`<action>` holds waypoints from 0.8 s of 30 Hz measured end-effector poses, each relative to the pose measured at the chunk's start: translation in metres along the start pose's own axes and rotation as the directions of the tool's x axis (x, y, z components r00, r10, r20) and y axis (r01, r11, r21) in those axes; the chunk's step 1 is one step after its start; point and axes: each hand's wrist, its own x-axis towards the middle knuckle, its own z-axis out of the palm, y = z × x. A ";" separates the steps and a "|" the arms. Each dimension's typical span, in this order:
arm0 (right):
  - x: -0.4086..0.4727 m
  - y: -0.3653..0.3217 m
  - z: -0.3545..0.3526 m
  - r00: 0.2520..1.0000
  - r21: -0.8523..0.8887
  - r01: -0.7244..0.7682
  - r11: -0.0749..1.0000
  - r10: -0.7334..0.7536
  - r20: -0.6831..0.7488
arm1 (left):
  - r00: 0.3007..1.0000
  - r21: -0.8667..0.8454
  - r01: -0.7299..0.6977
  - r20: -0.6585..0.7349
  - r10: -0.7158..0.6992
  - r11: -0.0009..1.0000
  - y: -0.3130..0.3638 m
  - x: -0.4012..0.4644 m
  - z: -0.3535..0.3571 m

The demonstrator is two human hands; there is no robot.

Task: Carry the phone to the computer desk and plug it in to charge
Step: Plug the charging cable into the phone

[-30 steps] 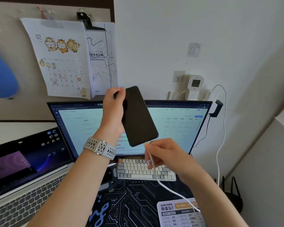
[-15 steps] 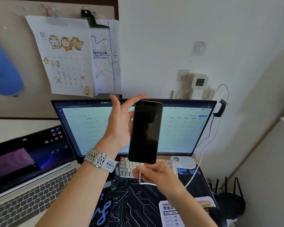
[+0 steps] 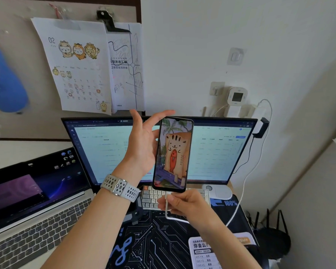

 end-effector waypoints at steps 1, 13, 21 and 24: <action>0.000 0.000 0.000 1.000 -0.002 0.002 1.000 -0.002 0.001 | 1.000 0.001 -0.002 0.001 0.002 1.000 0.000 0.000 0.000; 0.001 0.001 0.000 1.000 -0.021 0.000 1.000 0.000 0.008 | 1.000 0.012 -0.023 0.006 0.023 1.000 -0.003 0.001 -0.001; 0.002 0.001 0.000 1.000 -0.022 -0.008 1.000 0.008 0.004 | 1.000 0.015 -0.022 -0.015 0.022 1.000 -0.006 0.003 -0.001; 0.003 0.002 0.000 1.000 -0.029 -0.014 0.999 0.014 0.000 | 0.999 0.022 -0.021 -0.029 0.022 1.000 -0.008 0.003 -0.002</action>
